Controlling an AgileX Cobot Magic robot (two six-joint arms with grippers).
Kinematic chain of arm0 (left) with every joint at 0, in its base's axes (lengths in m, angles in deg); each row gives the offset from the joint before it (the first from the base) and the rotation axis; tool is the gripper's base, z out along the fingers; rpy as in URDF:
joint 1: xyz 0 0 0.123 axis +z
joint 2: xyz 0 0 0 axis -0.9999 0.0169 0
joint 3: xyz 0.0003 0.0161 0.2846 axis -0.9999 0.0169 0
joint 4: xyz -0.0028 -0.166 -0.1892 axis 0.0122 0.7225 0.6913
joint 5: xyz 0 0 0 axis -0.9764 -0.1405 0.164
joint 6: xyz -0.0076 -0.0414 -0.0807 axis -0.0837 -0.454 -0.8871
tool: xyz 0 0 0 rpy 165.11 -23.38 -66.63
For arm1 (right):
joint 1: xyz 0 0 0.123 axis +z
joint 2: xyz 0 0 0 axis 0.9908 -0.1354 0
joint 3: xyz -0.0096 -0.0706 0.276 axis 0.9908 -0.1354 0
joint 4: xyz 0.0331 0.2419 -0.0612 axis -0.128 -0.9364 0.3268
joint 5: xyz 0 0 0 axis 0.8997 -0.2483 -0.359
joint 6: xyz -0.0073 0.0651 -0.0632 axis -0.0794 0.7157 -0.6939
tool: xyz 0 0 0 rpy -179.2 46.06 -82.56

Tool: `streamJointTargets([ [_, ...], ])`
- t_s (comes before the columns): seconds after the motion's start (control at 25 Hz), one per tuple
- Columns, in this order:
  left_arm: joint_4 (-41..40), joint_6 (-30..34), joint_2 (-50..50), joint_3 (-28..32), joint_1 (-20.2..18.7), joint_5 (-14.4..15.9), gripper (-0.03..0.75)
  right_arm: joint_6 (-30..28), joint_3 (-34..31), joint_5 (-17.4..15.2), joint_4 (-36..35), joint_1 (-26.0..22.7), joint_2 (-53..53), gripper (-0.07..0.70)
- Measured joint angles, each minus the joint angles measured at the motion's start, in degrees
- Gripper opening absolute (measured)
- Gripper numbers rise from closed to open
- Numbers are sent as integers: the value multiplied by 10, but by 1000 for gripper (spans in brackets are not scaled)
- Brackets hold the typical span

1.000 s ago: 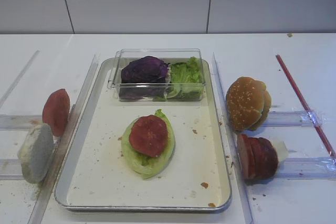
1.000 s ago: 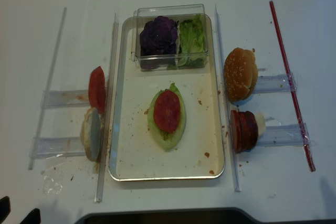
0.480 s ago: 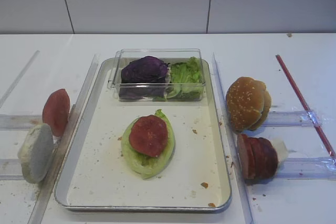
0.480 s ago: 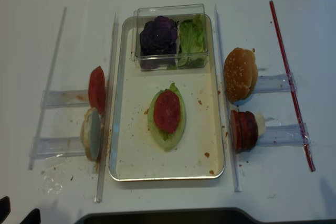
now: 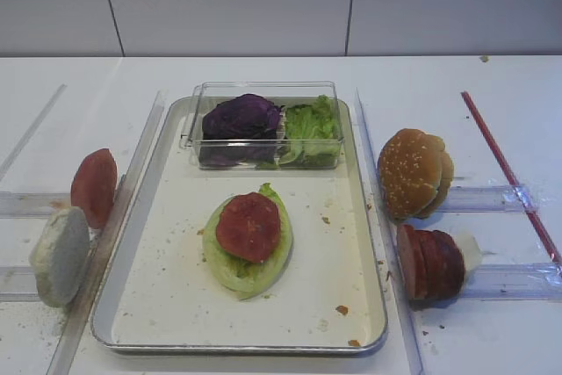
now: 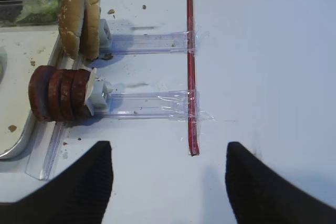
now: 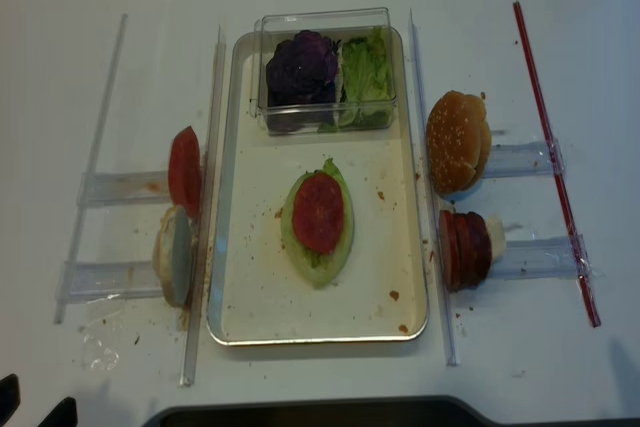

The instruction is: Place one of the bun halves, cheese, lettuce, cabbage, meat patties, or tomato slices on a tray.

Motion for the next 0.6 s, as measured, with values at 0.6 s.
streamJointTargets([
  [0.6,0,0,0,0,0,0,386,0,0,0,0,0,0,468],
])
